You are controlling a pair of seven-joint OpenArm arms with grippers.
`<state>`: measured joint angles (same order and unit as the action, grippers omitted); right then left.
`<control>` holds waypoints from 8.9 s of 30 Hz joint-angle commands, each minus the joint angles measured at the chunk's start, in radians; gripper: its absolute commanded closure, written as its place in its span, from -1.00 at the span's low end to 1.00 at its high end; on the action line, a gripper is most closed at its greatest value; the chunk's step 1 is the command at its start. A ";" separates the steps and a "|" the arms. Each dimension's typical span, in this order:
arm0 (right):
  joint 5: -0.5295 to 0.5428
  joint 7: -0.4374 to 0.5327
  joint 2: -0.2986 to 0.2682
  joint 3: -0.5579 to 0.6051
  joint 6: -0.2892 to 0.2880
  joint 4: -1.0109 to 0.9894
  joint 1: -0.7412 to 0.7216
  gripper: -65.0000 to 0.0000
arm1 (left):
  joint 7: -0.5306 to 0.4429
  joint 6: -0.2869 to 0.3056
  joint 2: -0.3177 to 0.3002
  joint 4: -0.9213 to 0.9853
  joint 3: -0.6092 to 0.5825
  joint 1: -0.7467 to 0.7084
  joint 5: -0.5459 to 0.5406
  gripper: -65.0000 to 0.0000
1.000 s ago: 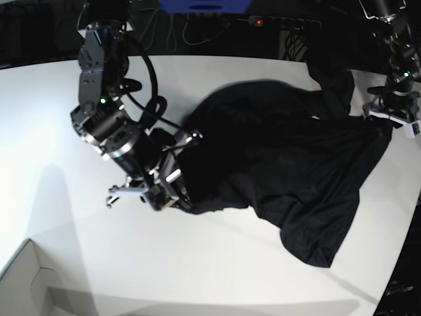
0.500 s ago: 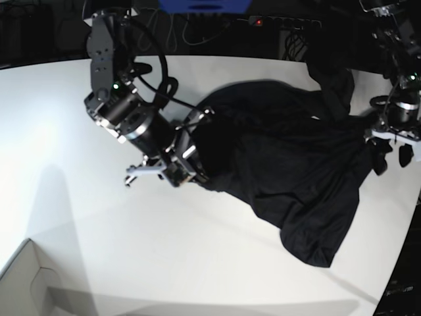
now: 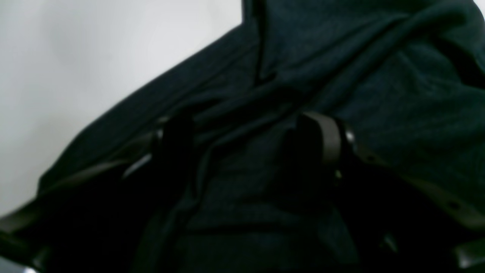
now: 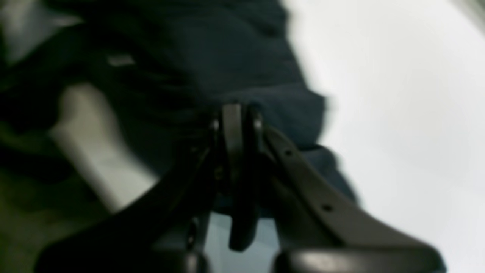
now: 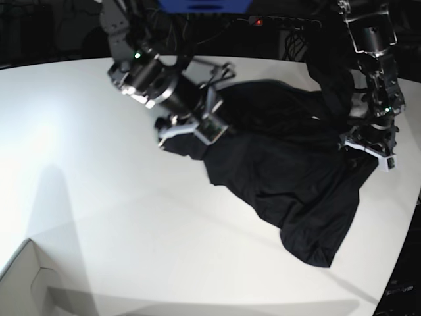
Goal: Layout the t-shirt on the table in an organized manner, then fold the t-shirt properly
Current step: 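Lift the grasped fold with the right gripper toward the left gripper, then drag the held shirt edge outward with the right gripper, then release, then pull the shirt with both grippers to spread it wider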
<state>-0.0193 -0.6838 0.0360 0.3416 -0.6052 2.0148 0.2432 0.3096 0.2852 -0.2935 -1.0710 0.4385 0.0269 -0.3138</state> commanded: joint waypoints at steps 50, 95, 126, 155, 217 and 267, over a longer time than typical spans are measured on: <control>-0.117 0.138 0.077 0.027 0.001 -0.613 -0.417 -0.18 | 0.043 -0.010 -0.006 -0.001 0.000 -0.038 0.021 -0.28; -0.115 0.187 0.104 -0.052 -0.002 -0.808 -0.486 -0.03 | 0.043 -0.010 -0.005 0.001 0.000 -0.051 0.021 -0.28; -0.117 0.177 0.041 -0.134 -0.002 -0.381 -0.519 1.00 | -0.046 -0.010 -0.013 0.008 0.001 -0.181 0.020 -0.28; -0.120 0.177 0.040 -0.477 0.112 -0.515 -0.862 1.00 | -0.066 -0.008 -0.003 0.005 0.003 -0.270 0.015 -0.28; -0.118 0.186 -0.037 -0.273 0.112 -0.411 -0.087 1.00 | -0.060 -0.008 0.053 -0.340 -0.158 -0.049 0.023 -0.29; -0.120 0.105 -0.052 -0.223 0.110 -0.605 -0.592 -0.12 | -0.258 -0.010 -0.040 0.200 -0.114 0.025 0.023 -0.29</control>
<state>-0.1486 -0.6003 -0.0216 0.1196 -0.4992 1.3876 -0.3264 -0.0277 0.2813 -0.3298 -0.8772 0.3264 0.0631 -0.2962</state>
